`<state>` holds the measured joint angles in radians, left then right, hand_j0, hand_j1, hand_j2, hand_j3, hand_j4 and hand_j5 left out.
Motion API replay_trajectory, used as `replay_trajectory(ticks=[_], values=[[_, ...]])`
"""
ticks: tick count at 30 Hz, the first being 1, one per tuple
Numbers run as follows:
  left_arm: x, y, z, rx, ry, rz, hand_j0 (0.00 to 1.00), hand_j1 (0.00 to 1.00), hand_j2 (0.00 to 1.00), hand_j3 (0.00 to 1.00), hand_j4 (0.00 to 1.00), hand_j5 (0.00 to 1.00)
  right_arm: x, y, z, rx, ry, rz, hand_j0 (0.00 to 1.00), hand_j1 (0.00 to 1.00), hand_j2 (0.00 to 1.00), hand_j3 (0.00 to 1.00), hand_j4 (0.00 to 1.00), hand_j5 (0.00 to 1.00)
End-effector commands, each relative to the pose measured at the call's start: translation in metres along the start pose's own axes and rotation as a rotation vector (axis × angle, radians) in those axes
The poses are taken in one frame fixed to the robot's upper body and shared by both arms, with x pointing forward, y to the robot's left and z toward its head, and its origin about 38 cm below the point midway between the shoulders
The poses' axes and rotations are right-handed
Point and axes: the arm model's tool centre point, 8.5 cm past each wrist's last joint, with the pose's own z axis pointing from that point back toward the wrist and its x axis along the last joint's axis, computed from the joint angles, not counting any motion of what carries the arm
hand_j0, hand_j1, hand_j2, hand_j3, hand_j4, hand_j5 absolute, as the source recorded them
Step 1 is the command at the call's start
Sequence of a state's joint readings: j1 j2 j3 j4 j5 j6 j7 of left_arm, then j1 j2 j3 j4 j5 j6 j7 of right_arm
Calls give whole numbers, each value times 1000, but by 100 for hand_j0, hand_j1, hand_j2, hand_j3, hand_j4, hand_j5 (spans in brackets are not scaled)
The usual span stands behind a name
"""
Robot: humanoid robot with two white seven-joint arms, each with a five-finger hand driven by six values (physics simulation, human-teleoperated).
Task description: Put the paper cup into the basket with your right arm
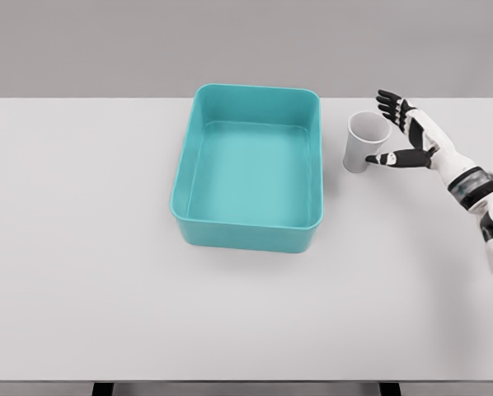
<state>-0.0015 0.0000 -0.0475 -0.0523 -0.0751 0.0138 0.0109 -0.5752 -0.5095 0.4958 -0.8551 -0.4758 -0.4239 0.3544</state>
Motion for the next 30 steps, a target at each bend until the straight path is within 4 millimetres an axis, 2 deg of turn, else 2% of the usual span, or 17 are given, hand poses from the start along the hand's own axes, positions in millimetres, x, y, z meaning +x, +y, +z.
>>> replay_trajectory(ticks=[1, 16, 25, 26, 30], values=[[0, 0, 0, 0, 0, 0, 100, 100, 100, 100, 100, 100, -1, 3, -2, 0, -3, -11, 100, 100, 100, 100, 100, 100], [0, 0, 0, 0, 0, 0, 100, 100, 100, 100, 100, 100, -1, 20, -9, 28, -20, -24, 100, 100, 100, 100, 100, 100], [0, 0, 0, 0, 0, 0, 100, 100, 100, 100, 100, 100, -1, 22, -11, 31, -17, -29, 100, 100, 100, 100, 100, 100], [0, 0, 0, 0, 0, 0, 100, 100, 100, 100, 100, 100, -1, 22, -10, 32, -19, -26, 95, 95, 95, 95, 95, 95], [0, 0, 0, 0, 0, 0, 100, 100, 100, 100, 100, 100, 0, 24, -11, 37, -23, -25, 62, 62, 62, 62, 62, 62]])
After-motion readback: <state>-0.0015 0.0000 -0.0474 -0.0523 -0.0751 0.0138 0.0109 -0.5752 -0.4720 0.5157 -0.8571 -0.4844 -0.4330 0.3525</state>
